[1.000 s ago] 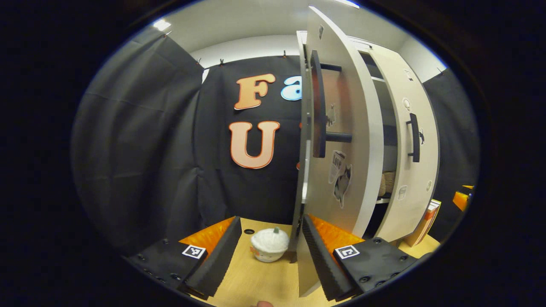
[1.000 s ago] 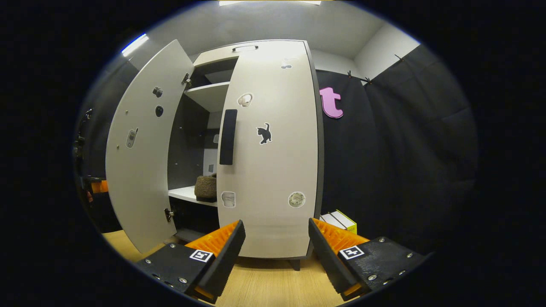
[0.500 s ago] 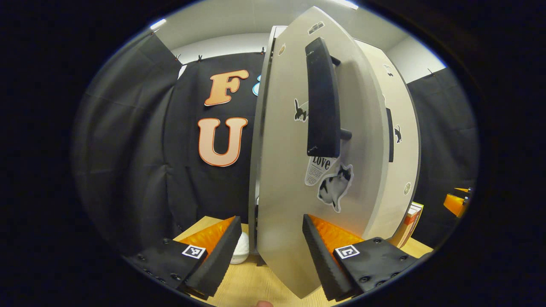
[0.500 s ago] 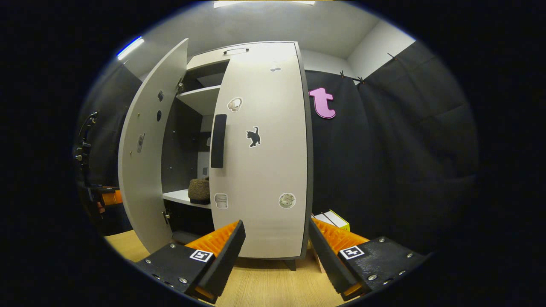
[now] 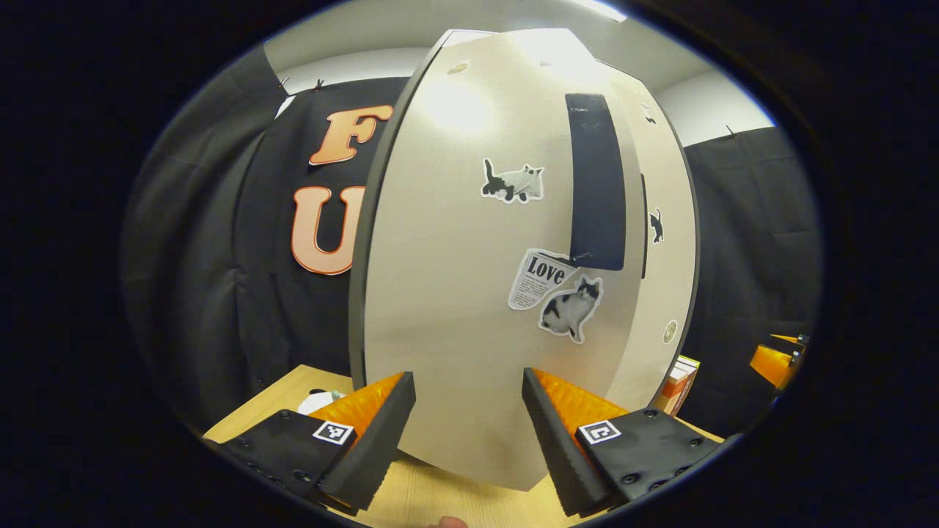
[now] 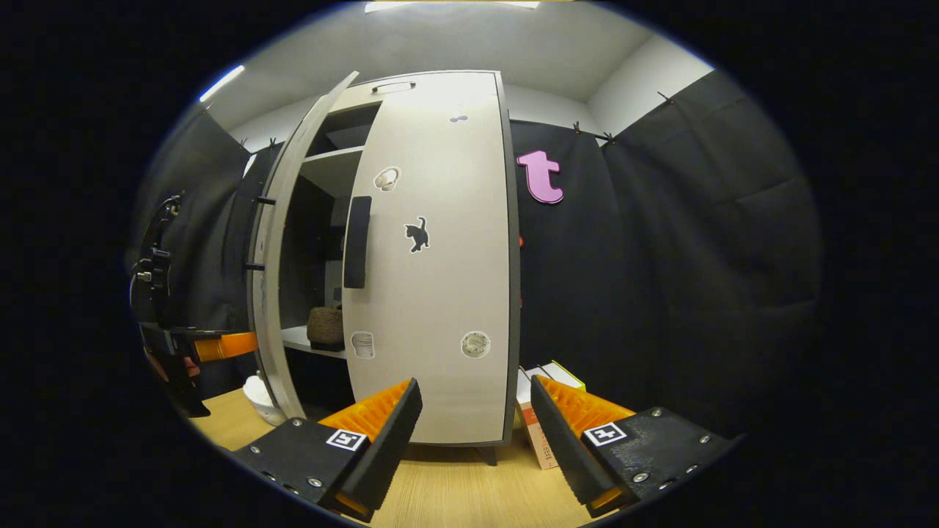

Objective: Grab one shoe with the right hand and put it into the shoe cabinet, grab the other shoe with the left hand and put it into the shoe cabinet; then close the right door with the right hand and the left door with the left hand.

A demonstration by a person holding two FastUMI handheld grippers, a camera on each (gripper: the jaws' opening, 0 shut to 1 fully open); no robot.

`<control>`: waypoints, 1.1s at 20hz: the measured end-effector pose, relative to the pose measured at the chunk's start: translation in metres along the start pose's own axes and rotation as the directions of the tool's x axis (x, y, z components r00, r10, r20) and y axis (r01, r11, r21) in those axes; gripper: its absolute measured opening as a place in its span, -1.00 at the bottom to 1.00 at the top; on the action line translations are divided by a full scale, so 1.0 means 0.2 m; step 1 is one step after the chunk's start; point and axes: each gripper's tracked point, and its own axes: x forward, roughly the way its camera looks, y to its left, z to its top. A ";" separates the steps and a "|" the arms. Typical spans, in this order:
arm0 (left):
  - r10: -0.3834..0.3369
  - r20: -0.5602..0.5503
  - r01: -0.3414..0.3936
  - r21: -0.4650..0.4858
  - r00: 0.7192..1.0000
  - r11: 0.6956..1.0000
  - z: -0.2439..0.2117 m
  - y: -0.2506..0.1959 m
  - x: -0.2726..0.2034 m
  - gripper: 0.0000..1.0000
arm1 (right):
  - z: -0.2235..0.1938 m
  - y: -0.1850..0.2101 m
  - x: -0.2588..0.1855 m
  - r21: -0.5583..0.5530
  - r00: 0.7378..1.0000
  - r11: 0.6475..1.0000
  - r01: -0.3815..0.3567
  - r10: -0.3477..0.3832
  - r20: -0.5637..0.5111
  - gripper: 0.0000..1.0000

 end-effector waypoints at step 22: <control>0.013 0.008 -0.013 0.064 1.000 0.998 -0.06 -0.26 0.28 0.92 | 0.01 -0.29 -0.09 0.010 0.991 0.991 0.132 -0.132 0.006 0.84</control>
